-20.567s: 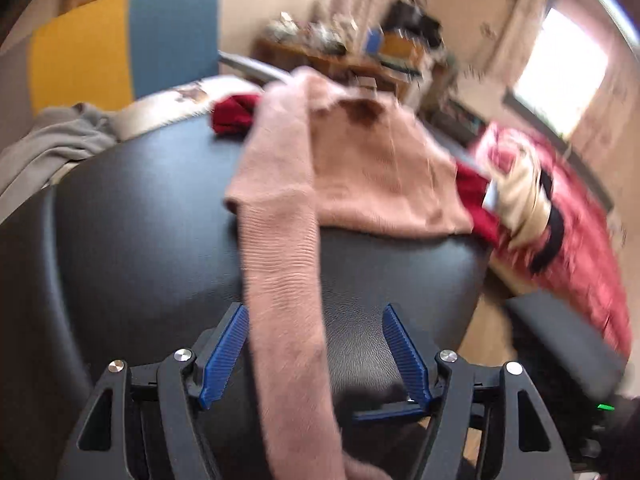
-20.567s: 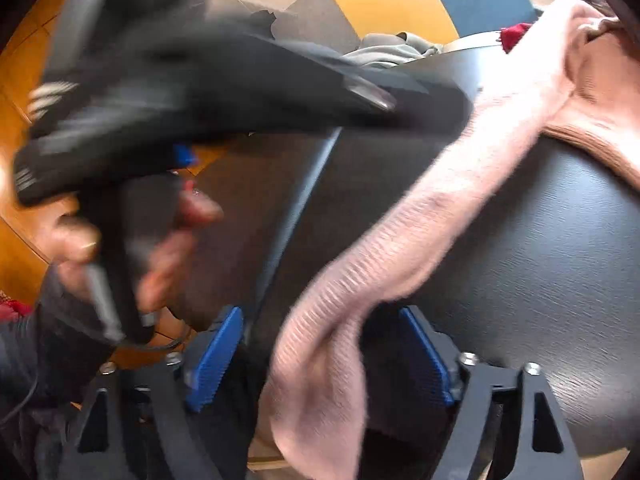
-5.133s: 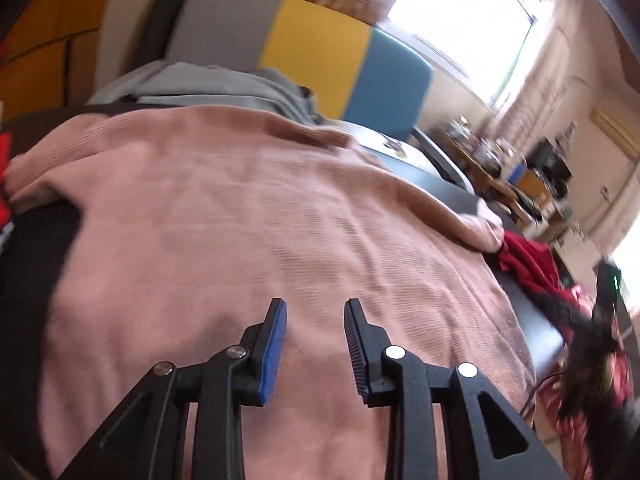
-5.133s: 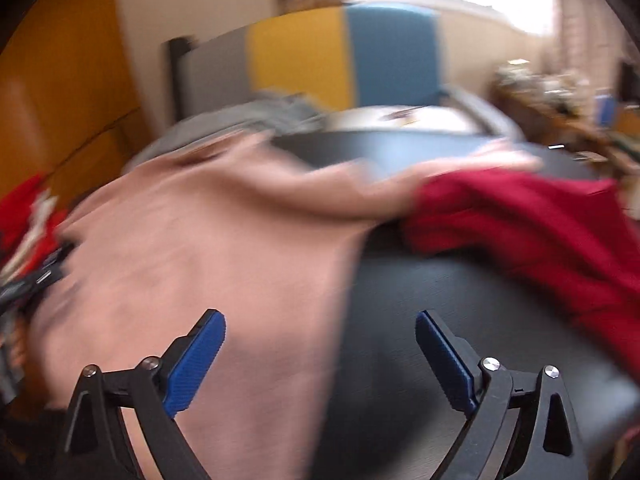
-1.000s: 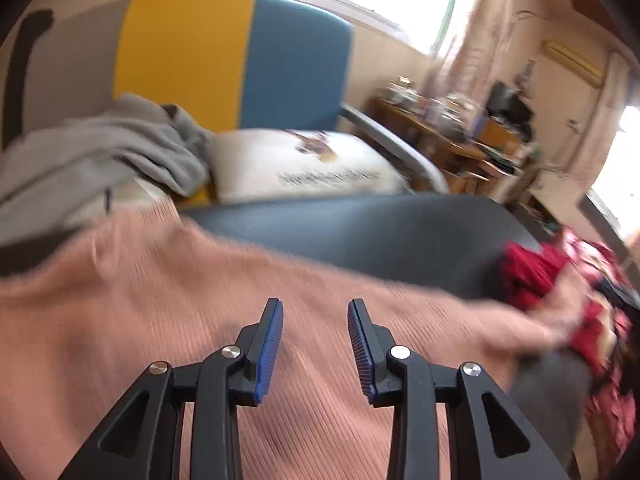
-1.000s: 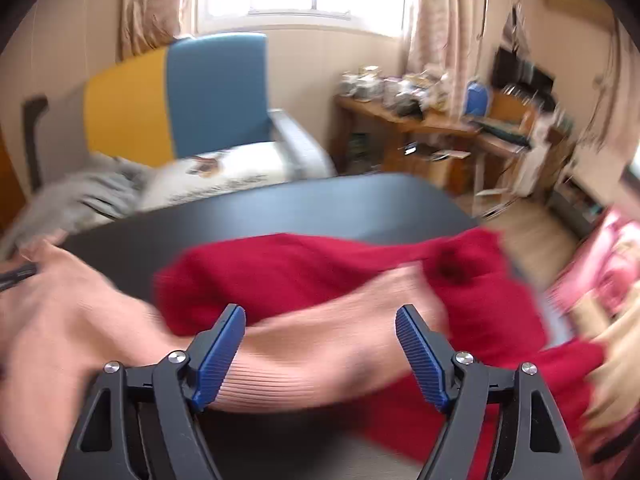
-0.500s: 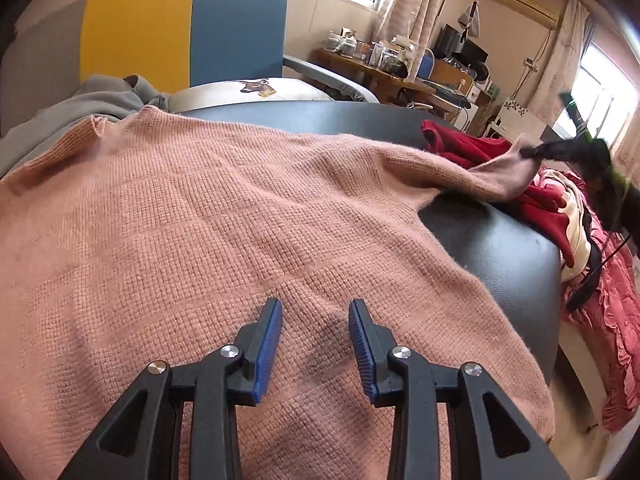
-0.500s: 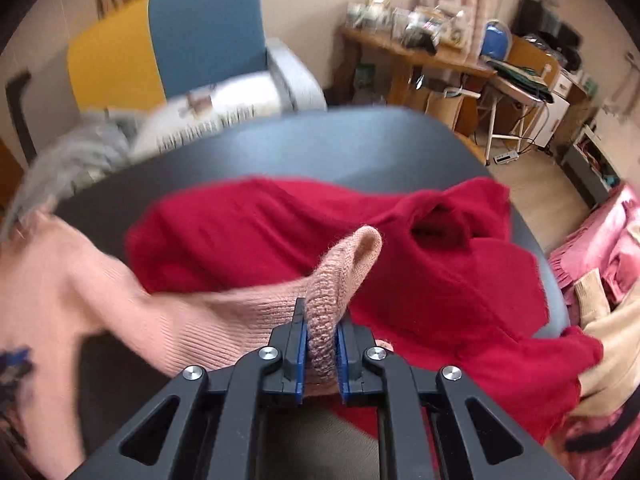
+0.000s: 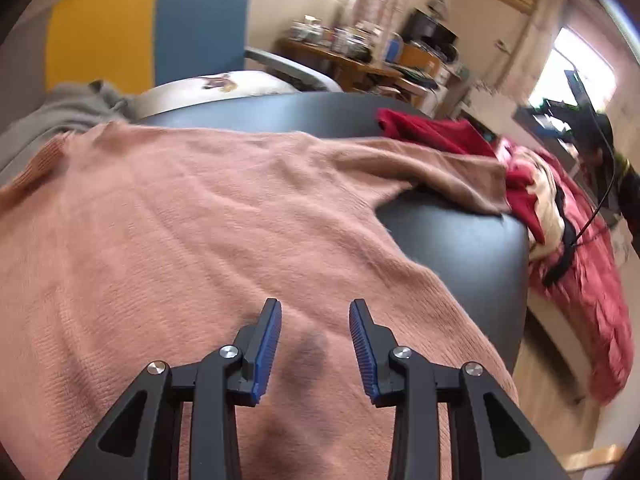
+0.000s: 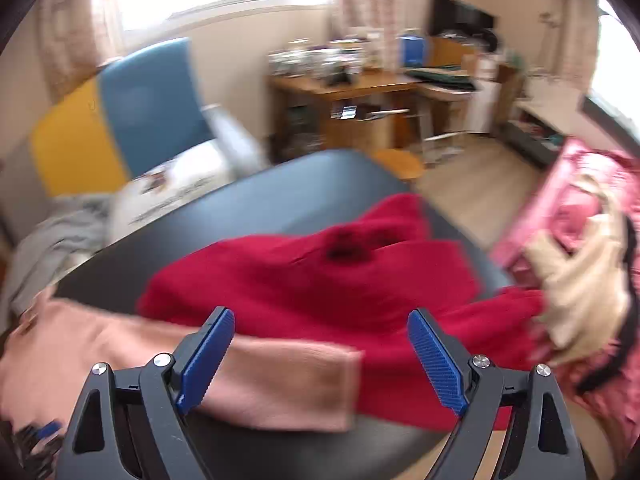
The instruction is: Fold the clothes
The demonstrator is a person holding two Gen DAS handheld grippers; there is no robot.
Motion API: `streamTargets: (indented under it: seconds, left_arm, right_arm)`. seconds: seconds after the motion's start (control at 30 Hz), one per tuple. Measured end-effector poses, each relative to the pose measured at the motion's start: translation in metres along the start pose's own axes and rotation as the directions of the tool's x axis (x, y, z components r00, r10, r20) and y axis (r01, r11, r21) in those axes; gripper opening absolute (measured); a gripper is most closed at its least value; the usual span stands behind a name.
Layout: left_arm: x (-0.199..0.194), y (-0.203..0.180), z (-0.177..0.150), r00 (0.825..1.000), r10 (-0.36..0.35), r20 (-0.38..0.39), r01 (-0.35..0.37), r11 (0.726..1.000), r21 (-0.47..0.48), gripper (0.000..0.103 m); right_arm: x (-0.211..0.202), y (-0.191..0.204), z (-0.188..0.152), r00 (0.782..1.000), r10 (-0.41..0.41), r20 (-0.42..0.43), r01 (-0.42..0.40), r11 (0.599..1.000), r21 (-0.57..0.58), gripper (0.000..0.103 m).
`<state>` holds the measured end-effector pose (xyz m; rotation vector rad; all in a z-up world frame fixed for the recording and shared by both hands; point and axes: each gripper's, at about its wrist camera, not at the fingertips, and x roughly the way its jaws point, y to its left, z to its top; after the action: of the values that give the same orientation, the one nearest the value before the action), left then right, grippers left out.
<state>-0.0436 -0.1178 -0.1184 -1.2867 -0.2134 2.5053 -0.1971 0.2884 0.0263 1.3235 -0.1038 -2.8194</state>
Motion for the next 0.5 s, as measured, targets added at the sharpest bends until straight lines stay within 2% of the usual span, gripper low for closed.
streamTargets:
  seconds: [0.07,0.13,0.2,0.27,0.4,0.5]
  left_arm:
    - [0.002,-0.011,-0.006,1.0,-0.008,-0.012,0.008,0.999,0.033,0.035]
    - [0.004,-0.022,-0.011,1.0,-0.015,-0.023,0.017,0.998,0.065,0.035]
    - [0.006,-0.033,-0.017,0.999,-0.023,-0.035,0.026,0.995,0.098,0.036]
    - [0.007,-0.04,-0.022,0.998,-0.04,-0.042,0.044,0.993,0.107,0.038]
    - [-0.004,-0.025,-0.037,0.991,-0.133,0.008,0.133,0.989,-0.058,0.04]
    - [-0.023,-0.014,-0.048,0.986,-0.154,0.067,0.161,0.979,-0.124,0.039]
  right_arm:
    - [0.003,0.03,-0.019,0.996,0.094,-0.007,-0.094,0.991,-0.092,0.09]
    - [0.016,0.077,-0.047,0.978,0.2,-0.063,-0.209,0.951,-0.229,0.09]
    - [0.031,0.114,-0.07,0.946,0.286,-0.152,-0.319,0.905,-0.283,0.089]
    - [0.055,0.152,-0.089,0.896,0.369,-0.247,-0.43,0.861,-0.273,0.089]
    - [0.089,0.208,-0.109,0.842,0.442,-0.31,-0.516,0.828,-0.22,0.089]
    - [0.101,0.252,-0.117,0.797,0.508,-0.326,-0.583,0.788,-0.197,0.089]
